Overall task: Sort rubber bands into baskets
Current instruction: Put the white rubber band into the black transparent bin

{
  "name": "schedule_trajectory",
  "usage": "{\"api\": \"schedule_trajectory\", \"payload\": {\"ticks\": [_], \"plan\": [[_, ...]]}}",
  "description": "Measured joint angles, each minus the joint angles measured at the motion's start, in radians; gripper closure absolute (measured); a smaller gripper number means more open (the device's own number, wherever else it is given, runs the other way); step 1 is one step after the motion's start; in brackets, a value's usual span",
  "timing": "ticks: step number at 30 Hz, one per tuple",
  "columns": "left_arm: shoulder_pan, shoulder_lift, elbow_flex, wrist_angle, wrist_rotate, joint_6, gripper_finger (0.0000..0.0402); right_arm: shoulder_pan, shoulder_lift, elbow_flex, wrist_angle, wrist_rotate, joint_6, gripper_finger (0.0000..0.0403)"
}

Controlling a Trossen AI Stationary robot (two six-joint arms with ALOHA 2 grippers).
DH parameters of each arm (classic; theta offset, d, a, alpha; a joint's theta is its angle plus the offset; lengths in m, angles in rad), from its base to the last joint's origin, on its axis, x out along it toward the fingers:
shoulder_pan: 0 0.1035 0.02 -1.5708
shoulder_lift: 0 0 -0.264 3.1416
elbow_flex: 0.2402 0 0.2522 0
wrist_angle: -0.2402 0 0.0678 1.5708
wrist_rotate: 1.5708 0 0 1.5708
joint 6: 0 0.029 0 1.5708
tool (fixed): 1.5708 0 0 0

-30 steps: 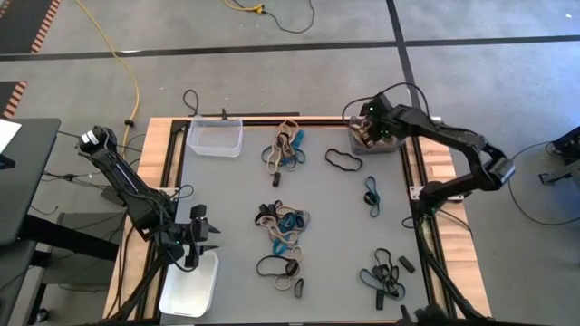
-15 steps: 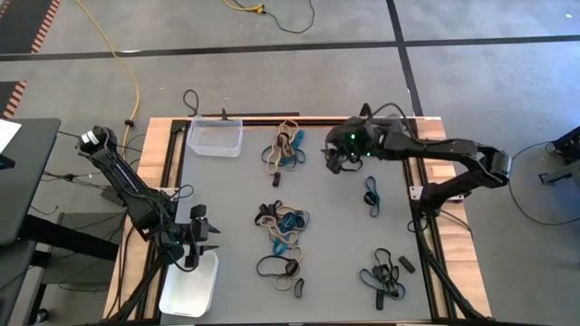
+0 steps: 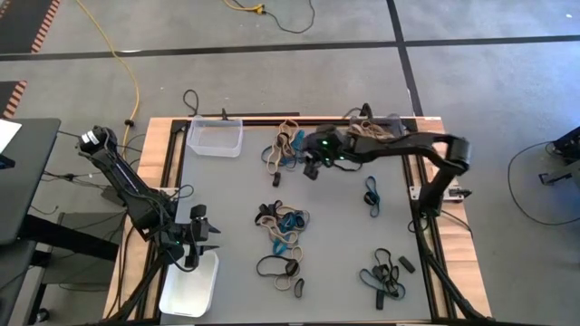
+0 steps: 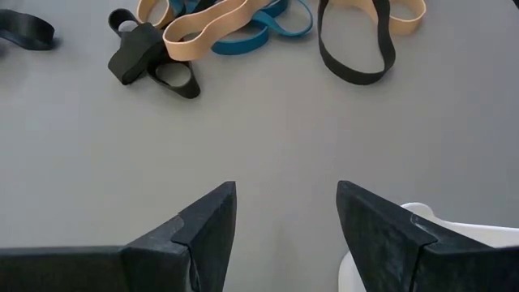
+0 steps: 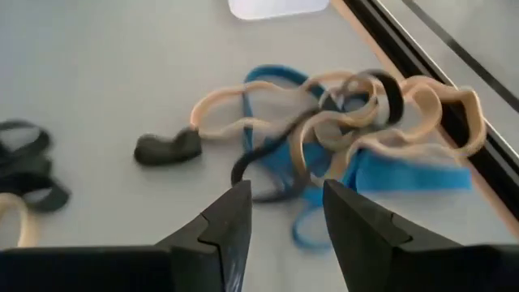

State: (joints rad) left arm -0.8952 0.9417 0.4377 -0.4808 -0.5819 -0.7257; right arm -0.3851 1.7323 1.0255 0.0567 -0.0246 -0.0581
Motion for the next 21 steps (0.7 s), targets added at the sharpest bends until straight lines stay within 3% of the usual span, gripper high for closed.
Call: {"api": "schedule_trajectory", "payload": {"ticks": [13, 21], "plan": [[0.000, 0.000, 0.000, 0.000, 0.000, 0.000, 0.0196, -0.050, 0.296, 0.435, -0.391, -0.004, -0.022, 0.0224], [0.000, 0.000, 0.000, 0.000, 0.000, 0.000, 0.0196, -0.034, 0.370, 0.545, -0.486, -0.004, -0.057, 0.0224]]}}
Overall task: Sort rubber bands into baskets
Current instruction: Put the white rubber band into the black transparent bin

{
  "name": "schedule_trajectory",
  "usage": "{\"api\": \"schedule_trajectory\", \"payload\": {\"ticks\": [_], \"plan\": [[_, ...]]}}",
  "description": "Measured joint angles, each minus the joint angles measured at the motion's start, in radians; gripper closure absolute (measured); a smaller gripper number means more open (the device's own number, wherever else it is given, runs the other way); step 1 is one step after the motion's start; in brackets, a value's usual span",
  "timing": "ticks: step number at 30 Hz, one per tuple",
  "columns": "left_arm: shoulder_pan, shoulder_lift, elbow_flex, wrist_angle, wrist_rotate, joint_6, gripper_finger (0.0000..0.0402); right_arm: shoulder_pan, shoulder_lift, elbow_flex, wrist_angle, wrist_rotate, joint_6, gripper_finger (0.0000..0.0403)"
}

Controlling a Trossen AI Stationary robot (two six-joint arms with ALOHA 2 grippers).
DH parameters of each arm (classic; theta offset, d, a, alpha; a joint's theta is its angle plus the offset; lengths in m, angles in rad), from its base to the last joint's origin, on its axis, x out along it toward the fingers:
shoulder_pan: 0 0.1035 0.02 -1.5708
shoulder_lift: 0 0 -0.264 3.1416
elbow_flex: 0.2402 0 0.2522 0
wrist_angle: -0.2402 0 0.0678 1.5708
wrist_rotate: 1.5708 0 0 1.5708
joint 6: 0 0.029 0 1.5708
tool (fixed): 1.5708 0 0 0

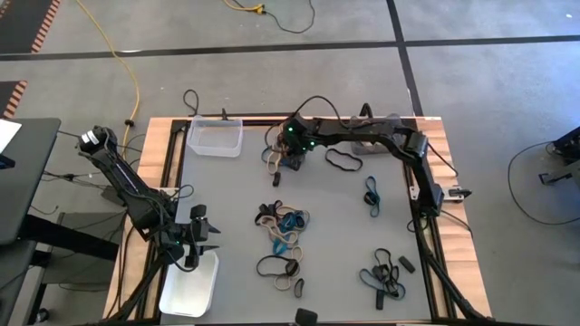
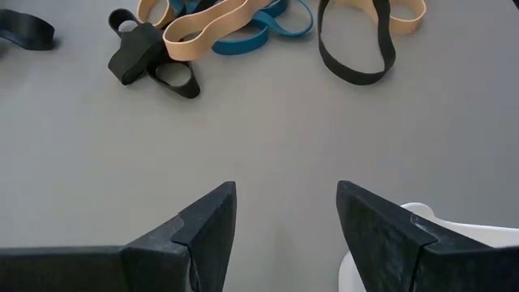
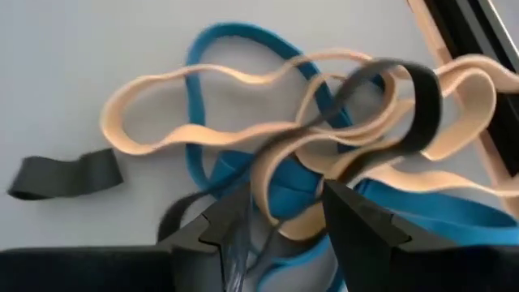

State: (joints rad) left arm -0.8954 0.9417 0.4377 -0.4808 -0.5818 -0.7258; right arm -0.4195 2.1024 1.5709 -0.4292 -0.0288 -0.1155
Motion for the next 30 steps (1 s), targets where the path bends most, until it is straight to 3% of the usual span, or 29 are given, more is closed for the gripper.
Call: {"api": "schedule_trajectory", "payload": {"ticks": [13, 18, 24, 30], "plan": [[0.000, 0.000, 0.000, 0.000, 0.000, 0.000, 0.0196, -0.006, 0.019, 0.000, -0.019, -0.001, -0.004, 0.0224], [0.000, 0.000, 0.000, 0.000, 0.000, 0.000, 0.0196, -0.009, 0.049, -0.002, -0.028, -0.003, 0.000, 0.0242], [0.000, 0.000, 0.000, 0.000, 0.000, 0.000, 0.0196, -0.009, 0.046, 0.002, -0.025, -0.002, -0.010, 0.0282], [0.000, 0.000, 0.000, 0.000, 0.000, 0.000, 0.0196, -0.015, 0.046, 0.001, -0.032, -0.017, -0.046, 0.0368]]}}
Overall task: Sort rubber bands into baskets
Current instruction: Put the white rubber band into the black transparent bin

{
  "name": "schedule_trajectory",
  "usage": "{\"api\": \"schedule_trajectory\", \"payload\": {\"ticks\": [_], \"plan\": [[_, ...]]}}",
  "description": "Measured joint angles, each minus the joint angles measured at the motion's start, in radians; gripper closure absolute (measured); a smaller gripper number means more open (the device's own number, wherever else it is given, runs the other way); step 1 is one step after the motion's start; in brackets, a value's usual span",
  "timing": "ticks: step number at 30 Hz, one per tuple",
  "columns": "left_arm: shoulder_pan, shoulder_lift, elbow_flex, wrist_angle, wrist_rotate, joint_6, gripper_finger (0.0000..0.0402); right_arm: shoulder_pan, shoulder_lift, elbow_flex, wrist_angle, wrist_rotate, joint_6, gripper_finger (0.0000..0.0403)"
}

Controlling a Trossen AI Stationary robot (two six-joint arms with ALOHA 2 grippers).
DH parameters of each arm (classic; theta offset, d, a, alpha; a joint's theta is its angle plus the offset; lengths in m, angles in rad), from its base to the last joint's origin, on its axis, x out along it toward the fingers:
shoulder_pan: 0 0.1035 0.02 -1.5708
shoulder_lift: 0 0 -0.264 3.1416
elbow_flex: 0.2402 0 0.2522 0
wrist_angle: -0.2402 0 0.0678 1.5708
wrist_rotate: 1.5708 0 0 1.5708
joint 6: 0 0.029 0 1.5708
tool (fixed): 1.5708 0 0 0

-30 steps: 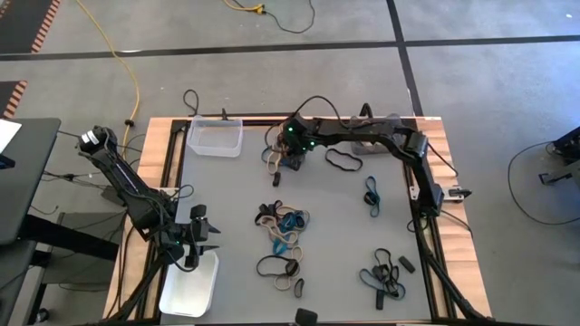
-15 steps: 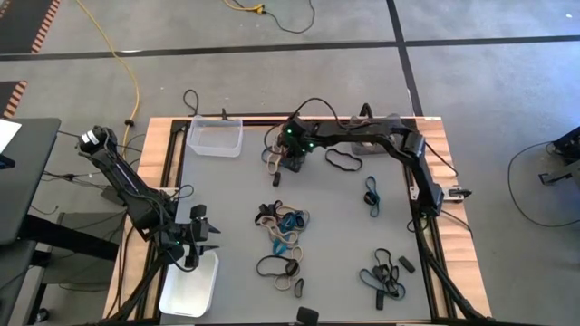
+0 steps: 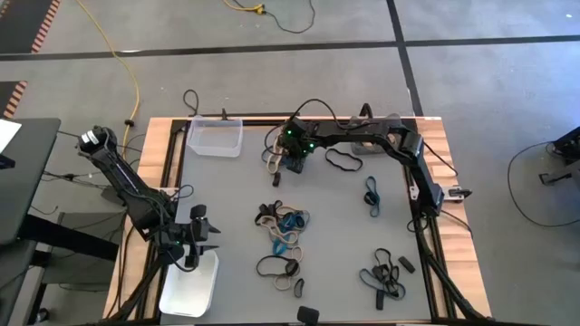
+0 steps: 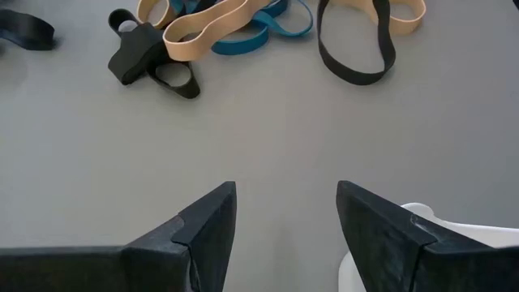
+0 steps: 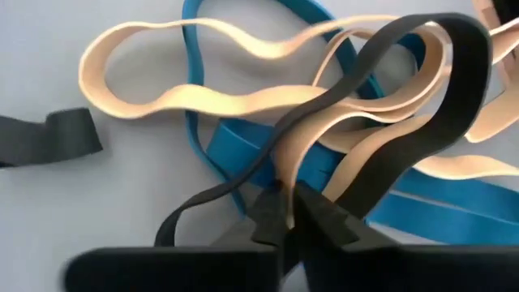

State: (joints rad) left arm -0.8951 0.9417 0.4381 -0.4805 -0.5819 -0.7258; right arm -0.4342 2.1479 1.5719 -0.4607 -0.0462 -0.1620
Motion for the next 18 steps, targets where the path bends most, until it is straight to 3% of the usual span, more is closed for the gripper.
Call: {"api": "schedule_trajectory", "payload": {"ticks": [2, 8, 18], "plan": [[0.000, 0.000, 0.000, 0.000, 0.000, 0.000, 0.0196, -0.001, 0.000, 0.000, 0.005, -0.009, -0.005, 0.0386], [0.000, 0.000, 0.000, 0.000, 0.000, 0.000, 0.0196, 0.001, -0.030, 0.019, -0.028, -0.012, -0.024, 0.0381], [0.000, 0.000, 0.000, 0.000, 0.000, 0.000, 0.0196, 0.016, -0.279, 0.033, -0.034, -0.013, -0.049, 0.0386]]}}
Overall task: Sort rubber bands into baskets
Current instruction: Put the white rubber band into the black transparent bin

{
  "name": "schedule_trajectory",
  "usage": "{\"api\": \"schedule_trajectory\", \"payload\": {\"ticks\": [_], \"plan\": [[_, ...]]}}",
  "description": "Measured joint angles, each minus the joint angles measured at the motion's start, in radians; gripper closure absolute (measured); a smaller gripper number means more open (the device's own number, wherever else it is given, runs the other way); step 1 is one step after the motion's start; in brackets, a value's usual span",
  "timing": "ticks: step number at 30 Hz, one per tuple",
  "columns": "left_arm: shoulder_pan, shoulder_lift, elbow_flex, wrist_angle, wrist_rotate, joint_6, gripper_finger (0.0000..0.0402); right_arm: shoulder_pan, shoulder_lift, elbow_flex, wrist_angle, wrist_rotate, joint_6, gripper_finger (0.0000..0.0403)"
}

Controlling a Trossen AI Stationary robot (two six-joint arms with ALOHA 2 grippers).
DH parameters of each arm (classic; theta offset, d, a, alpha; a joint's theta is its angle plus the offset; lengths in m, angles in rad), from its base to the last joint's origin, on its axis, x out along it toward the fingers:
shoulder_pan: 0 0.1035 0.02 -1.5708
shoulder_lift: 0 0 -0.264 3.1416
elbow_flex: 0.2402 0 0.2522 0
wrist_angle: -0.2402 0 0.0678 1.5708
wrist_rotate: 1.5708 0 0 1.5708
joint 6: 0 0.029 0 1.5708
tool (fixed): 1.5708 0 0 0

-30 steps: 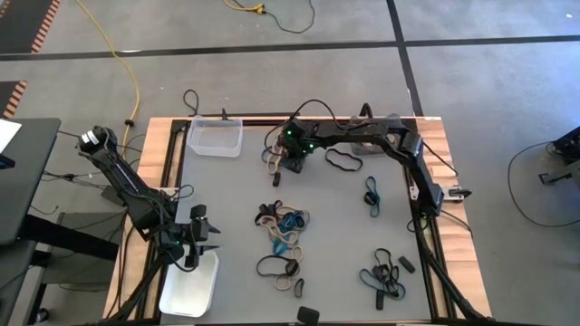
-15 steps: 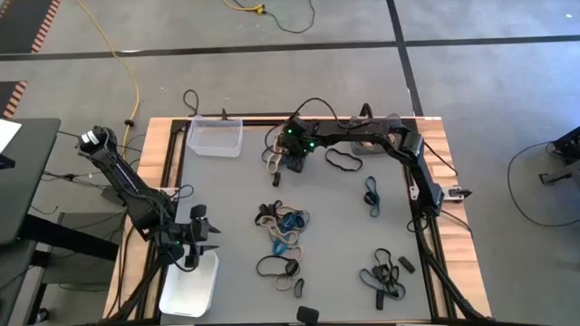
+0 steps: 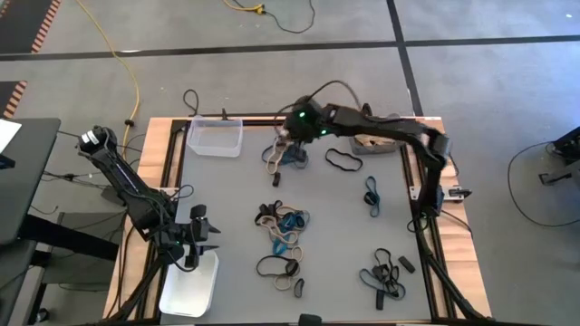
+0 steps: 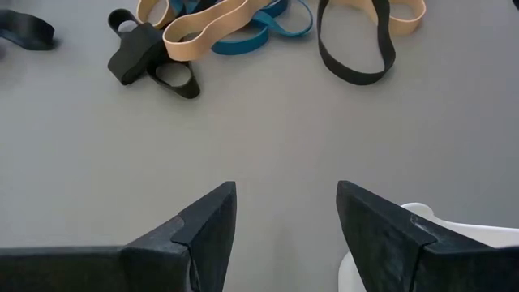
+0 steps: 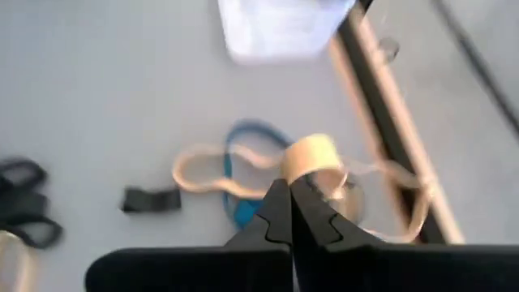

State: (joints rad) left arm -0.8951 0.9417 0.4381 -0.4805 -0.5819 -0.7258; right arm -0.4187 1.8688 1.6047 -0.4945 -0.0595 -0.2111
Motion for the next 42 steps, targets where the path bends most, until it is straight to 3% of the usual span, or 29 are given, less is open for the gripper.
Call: {"api": "schedule_trajectory", "payload": {"ticks": [9, 24, 30, 42], "plan": [[0.000, 0.000, 0.000, 0.000, 0.000, 0.000, 0.0196, 0.000, -0.202, 0.000, -0.052, -0.065, 0.000, 0.0386], [0.000, 0.000, 0.000, 0.000, 0.000, 0.000, 0.0196, -0.093, -0.380, 0.000, -0.507, 0.410, 0.113, 0.0384], [0.000, 0.000, 0.000, 0.000, 0.000, 0.000, 0.0196, -0.200, -0.379, -0.028, -0.628, 0.461, 0.144, 0.0384], [0.000, 0.000, 0.000, 0.000, 0.000, 0.000, 0.0196, -0.423, -0.376, -0.268, -0.563, 0.455, 0.135, 0.0384]]}}
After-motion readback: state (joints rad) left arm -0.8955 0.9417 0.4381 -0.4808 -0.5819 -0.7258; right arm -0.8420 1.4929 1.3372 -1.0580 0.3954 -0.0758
